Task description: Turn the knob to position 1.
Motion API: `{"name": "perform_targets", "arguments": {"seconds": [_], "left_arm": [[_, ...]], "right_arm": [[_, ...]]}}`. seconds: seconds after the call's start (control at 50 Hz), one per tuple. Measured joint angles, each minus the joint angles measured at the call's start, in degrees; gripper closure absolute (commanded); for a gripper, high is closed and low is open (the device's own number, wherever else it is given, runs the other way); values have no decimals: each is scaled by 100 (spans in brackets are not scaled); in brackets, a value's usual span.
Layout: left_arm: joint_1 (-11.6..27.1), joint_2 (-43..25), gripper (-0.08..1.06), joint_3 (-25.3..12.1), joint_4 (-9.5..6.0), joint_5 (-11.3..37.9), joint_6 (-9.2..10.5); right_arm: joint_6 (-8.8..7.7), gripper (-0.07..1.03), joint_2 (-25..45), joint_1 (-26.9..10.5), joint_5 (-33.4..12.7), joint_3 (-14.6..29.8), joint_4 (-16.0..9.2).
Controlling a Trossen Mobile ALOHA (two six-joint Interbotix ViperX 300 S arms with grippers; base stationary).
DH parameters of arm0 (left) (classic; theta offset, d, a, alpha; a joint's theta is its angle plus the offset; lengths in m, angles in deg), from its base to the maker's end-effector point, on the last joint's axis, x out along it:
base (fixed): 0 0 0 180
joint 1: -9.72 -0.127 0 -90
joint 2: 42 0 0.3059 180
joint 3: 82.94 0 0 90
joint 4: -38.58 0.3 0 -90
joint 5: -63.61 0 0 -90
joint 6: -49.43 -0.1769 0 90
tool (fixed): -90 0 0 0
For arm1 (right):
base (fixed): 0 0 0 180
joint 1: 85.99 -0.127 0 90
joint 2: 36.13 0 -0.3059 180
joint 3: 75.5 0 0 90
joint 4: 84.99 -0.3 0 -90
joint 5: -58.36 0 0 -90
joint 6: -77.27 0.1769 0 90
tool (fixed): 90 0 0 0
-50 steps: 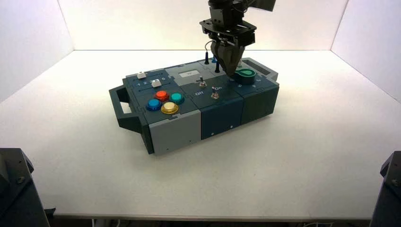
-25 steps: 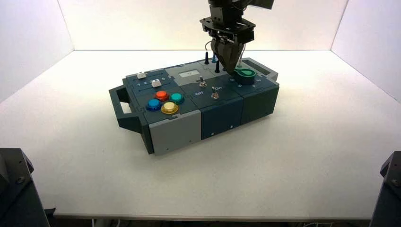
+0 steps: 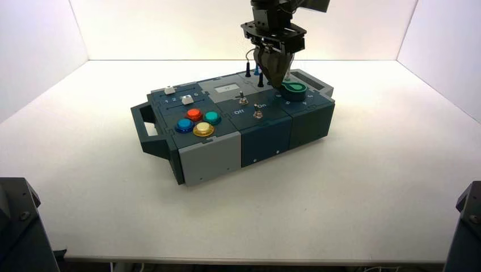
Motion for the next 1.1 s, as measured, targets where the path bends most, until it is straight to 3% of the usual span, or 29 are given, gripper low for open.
{"name": "perform_targets", "arguments": {"seconds": [1.1], "left_arm": [[-35,-167,101,-272,18,132,-44]], "right_arm": [[0,99,0,0,9,0,0]]}}
